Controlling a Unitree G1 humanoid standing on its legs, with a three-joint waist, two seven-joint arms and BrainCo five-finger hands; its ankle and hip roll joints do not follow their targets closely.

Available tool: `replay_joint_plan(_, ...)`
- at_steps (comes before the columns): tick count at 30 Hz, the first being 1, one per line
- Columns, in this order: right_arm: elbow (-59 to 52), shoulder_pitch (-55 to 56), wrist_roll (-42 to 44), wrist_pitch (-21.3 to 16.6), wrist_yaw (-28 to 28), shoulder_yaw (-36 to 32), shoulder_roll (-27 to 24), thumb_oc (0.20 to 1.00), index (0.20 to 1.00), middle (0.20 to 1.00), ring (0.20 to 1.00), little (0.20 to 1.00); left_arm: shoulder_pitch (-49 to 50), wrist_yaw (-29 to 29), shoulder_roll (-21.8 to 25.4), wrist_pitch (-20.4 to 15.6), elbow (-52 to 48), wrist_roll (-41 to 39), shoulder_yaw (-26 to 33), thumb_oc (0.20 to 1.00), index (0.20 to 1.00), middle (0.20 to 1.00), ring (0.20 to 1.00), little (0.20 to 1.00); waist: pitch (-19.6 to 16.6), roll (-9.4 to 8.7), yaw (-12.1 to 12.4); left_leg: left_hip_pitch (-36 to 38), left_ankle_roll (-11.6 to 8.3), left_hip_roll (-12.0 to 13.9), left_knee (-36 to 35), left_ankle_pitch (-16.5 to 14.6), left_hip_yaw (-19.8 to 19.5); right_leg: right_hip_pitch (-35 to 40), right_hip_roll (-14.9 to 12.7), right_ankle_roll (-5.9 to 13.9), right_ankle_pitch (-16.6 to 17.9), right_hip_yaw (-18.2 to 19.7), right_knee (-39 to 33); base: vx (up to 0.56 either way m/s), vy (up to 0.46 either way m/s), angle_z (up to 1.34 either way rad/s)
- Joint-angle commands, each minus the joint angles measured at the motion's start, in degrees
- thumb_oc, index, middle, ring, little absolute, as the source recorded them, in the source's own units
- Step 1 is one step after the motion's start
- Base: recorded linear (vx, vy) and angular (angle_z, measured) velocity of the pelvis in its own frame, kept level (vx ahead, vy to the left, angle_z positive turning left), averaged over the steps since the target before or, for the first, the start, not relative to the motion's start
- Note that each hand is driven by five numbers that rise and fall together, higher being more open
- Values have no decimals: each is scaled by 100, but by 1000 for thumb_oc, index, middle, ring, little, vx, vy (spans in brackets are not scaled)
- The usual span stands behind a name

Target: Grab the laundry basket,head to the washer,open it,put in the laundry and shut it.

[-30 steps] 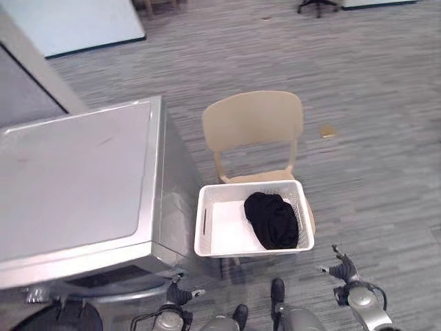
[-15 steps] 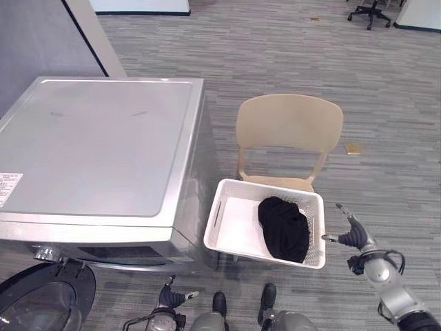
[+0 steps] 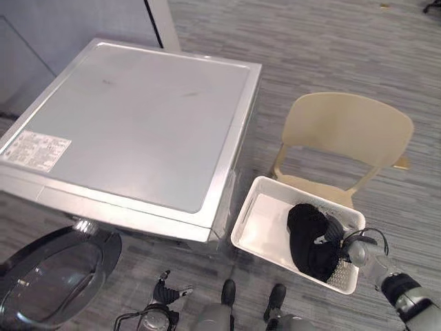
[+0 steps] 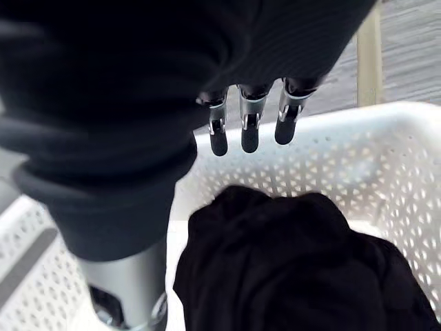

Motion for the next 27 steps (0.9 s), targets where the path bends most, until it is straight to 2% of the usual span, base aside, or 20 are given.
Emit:
replay_joint_plan(1,861,-708,-335,167,-368,499,351,1000,1000,1000,1000,1000,-327,182,184,-208,69,-150,-66,1000,1000,1000,1000,1000,454,-177,231,-426,-47,-164,280,-282,-192,-198,-199,477,-658,373,475,-101,-7,5)
replay_joint_plan(7,1593,-1202,-470,395,-544,774,631,1000,1000,1000,1000,1000,-567,311,108,-234,73,-321,-291,1000,1000,1000,1000,1000,726,-33,422,-720,-87,-173,187,-85,-325,-511,-219,475,-598,319,503,-75,-5,7)
replay_joint_plan(12,1745,-1311,-270,447,-593,731,702,1000,1000,1000,1000,1000,-728,383,97,-267,2,-411,-454,1000,1000,1000,1000,1000,846,78,467,-809,-108,-190,-27,104,-473,-647,-241,473,-566,216,489,-69,-5,13)
replay_joint_plan(13,1746,-1312,-269,447,-594,731,703,561,561,561,561,561,-729,383,97,-267,2,-411,-454,1000,1000,1000,1000,1000,845,78,466,-809,-108,-190,-30,106,-474,-648,-241,473,-566,215,489,-48,-6,12)
replay_joint_plan(14,1771,-1310,-140,443,-584,658,704,360,360,360,360,360,-772,370,88,-267,-21,-438,-487,1000,1000,1000,1000,1000,861,99,471,-821,-118,-192,-88,153,-507,-669,-239,476,-556,192,471,-62,-12,2)
replay_joint_plan(15,1676,-1345,166,411,-591,510,664,200,200,200,200,200,-796,388,104,-272,-93,-462,-512,1000,1000,1000,1000,1000,882,104,462,-845,-133,-193,-157,212,-539,-713,-246,483,-537,157,465,-62,-12,1)
replay_joint_plan(23,977,-1203,1151,246,-650,-156,408,200,200,200,200,200,-732,325,110,-266,-387,-636,-459,1000,1000,1000,1000,1000,957,86,361,-769,-173,-193,-287,283,-552,-680,-255,490,-525,135,460,-44,3,6)
replay_joint_plan(25,508,-972,1647,156,-708,-608,413,200,200,200,200,200,-652,311,110,-240,-452,-676,-355,1000,1000,1000,1000,1000,936,65,287,-657,-167,-185,-339,254,-473,-622,-262,524,-498,151,438,-18,45,-5)
replay_joint_plan(27,317,-886,1828,118,-726,-761,431,200,200,200,200,200,-607,301,110,-230,-477,-685,-310,1000,1000,1000,1000,1000,914,48,271,-611,-156,-178,-353,234,-430,-597,-261,534,-490,167,430,3,40,-8)
